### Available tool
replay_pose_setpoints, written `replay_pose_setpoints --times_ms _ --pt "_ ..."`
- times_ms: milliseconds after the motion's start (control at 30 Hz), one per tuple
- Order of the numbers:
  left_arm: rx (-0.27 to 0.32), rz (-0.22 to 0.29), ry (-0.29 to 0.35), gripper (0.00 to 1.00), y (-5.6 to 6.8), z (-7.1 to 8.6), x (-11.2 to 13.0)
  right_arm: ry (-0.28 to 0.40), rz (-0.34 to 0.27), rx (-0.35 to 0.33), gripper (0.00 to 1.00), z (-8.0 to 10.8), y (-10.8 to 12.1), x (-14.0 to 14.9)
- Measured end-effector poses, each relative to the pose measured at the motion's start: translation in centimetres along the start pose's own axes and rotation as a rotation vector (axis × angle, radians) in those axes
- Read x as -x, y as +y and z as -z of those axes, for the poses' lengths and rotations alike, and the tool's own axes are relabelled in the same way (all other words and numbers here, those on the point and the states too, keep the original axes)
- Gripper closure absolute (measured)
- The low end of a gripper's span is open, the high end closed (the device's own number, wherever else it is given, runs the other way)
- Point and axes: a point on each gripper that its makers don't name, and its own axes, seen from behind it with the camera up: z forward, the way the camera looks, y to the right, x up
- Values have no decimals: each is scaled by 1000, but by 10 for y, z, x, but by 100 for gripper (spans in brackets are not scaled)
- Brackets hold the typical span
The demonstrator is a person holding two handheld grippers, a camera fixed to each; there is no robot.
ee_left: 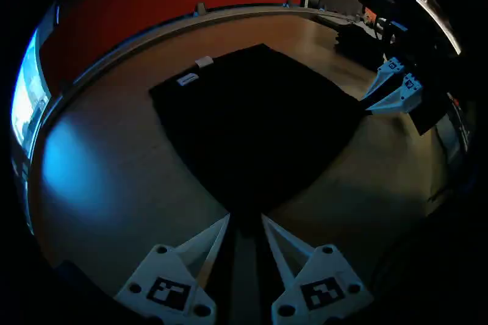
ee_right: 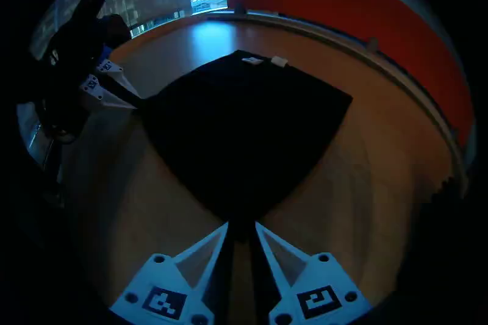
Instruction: Fold towel
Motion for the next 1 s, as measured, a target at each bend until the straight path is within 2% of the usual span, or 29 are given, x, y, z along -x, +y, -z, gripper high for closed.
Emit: replay_pose_setpoints --times_ms 167,400,700,1000 --pt "-7 22 -3 86 0 1 -1 17 -12 -1 88 3 -1 -5" --pt "-10 69 9 87 -1 10 -8 54 -17 11 88 13 -2 -17" --pt "-19 87 39 87 -3 40 -26 131 -26 25 89 38 -5 -48" --pt "-42 100 44 87 0 76 -38 180 -10 6 88 72 -18 -73"
